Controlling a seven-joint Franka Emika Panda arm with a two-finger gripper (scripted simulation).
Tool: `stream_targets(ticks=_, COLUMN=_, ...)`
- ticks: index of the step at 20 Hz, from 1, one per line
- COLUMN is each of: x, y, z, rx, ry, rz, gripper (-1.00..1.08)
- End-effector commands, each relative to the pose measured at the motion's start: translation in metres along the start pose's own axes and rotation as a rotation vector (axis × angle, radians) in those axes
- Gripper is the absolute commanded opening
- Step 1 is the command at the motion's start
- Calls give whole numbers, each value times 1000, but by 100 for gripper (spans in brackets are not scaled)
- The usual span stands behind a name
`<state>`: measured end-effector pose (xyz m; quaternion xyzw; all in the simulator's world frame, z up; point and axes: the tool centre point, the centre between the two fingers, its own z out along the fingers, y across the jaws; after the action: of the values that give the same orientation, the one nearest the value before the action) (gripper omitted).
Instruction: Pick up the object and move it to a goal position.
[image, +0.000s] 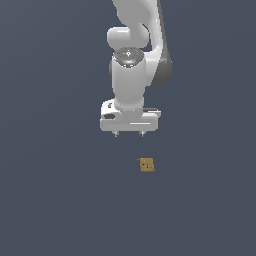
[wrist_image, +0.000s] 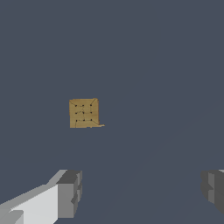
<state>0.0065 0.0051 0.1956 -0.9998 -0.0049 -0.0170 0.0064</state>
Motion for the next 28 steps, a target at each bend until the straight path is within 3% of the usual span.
stream_targets(ticks=1, x=0, y=0, z=0, rx=0, ry=0, rz=0, gripper=100)
stream_targets(ticks=18, x=-2, y=10, z=10, rx=-15, ry=-12, rz=43, gripper=100)
stream_targets(ticks=28, x=3, y=4, z=20, rx=-11, ry=-14, rz=162, gripper=100)
